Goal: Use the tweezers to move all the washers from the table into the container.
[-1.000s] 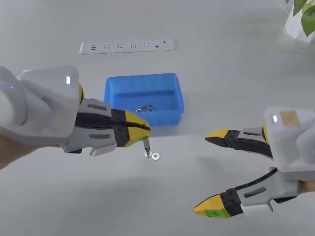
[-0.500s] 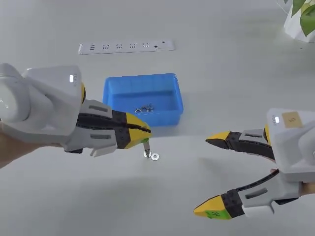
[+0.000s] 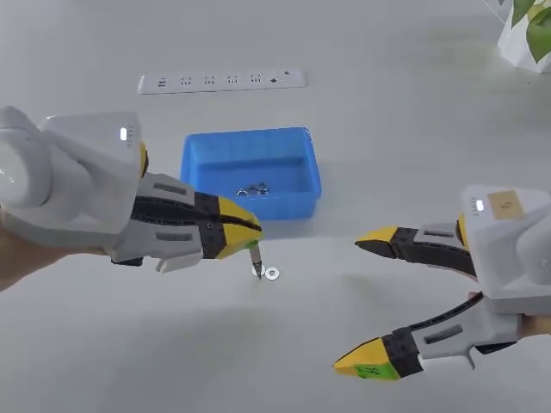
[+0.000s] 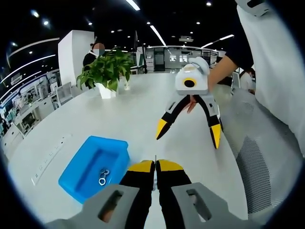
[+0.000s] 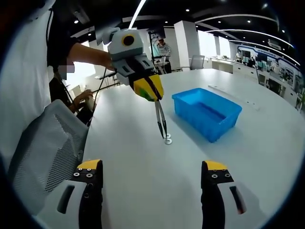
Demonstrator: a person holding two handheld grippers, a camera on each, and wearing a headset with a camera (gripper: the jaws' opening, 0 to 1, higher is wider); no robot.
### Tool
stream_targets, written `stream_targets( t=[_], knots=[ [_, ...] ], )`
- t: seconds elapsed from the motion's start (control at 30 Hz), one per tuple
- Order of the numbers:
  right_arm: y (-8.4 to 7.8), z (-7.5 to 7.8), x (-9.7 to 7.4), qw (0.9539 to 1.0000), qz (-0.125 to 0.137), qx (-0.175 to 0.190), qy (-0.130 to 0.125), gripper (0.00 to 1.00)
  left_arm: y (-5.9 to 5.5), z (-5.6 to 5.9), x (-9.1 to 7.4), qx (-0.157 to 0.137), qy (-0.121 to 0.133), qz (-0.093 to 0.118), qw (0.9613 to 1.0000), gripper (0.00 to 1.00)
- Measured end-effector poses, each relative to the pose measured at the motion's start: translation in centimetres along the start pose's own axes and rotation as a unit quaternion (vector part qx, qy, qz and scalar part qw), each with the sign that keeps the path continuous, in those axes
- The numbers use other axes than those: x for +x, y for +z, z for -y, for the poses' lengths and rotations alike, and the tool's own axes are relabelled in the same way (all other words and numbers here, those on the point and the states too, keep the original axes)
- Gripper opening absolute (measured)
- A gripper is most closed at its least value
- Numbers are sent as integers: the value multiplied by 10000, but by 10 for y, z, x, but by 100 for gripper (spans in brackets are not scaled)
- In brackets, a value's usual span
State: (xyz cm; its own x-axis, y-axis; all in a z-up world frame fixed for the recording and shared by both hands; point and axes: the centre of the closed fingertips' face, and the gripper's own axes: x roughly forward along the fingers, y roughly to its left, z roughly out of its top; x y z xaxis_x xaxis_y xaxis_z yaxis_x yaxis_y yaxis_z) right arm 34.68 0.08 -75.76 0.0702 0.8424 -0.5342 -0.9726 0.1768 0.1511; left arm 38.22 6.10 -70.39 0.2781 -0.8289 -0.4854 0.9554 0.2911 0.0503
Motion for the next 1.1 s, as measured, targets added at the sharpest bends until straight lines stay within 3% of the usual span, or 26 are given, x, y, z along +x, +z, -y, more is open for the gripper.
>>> stream_targets(
  t=[0.37,0.67,0.77,0.83,0.93,1.1],
  knots=[
    [20,5,23,9994,49,-268,235,83,2,0,4,80,-159,-87,9998,5],
    [39,15,59,9973,149,-542,472,62,0,2,4,37,-269,-92,9996,5],
    [40,16,73,9956,105,-708,604,50,-2,1,2,16,-260,-114,9996,5],
    [39,16,81,9952,23,-712,673,48,-3,0,2,-2,-244,-119,9996,5],
    [37,15,89,9933,-107,-873,749,45,-4,-2,2,-53,-220,-125,9997,5],
    [42,14,95,9914,-93,-1059,766,28,-4,0,3,-33,-233,-142,9996,6]
  ],
)
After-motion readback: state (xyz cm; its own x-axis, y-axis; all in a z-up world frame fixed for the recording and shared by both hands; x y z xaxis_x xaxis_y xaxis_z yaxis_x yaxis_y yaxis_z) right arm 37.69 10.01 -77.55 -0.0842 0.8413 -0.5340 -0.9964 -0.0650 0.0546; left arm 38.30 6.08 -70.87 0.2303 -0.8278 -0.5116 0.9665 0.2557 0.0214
